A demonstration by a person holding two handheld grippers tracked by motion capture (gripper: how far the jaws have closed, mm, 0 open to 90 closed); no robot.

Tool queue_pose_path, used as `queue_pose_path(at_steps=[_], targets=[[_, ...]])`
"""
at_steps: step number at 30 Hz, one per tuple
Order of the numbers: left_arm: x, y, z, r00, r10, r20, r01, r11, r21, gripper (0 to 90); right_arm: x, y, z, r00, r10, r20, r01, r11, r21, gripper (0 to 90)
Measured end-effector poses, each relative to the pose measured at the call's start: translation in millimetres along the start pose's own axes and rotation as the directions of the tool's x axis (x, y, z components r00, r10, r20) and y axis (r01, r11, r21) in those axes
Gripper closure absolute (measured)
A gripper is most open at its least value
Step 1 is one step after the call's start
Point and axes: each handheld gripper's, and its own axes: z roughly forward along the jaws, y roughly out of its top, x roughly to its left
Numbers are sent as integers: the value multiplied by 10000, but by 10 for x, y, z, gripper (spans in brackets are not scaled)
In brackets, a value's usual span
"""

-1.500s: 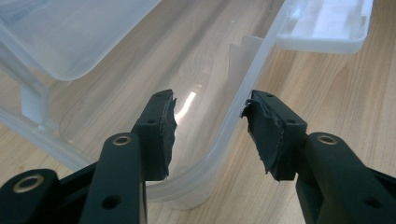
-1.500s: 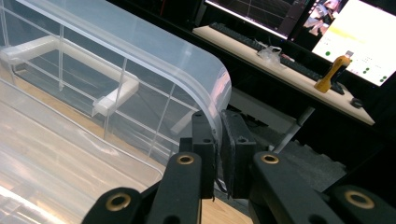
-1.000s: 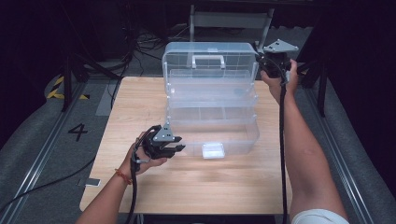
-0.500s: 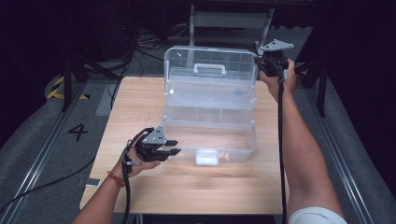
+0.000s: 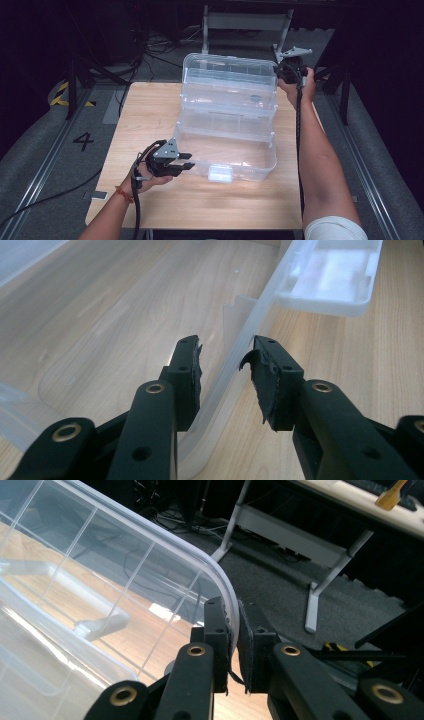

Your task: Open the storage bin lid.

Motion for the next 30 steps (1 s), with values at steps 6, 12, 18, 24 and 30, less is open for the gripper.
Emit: queue_pose_path(at_steps=[6, 12, 18, 24, 30], targets=[[-22, -3, -6, 10000, 3, 97, -3, 10000, -5, 655, -21, -47, 59, 10000, 73, -49, -72, 9997, 219, 843], [-68, -17, -23, 9998, 32, 218, -31, 10000, -17, 657, -24, -127, 136, 9999, 109, -92, -104, 9985, 534, 843], [-99, -15, -24, 9995, 152, 289, -154, 9999, 75, 657, -29, -223, 213, 9996, 221, -174, -206, 9964, 824, 845], [-113, -24, -22, 9991, 154, 389, -153, 9999, -26, 652, -30, -357, 325, 9992, 350, -202, -321, 9908, 1311, 844], [-133, -17, -7, 9985, 219, 497, -219, 9998, -15, 651, -55, -512, 417, 9976, 558, -400, -482, 9844, 1695, 836]])
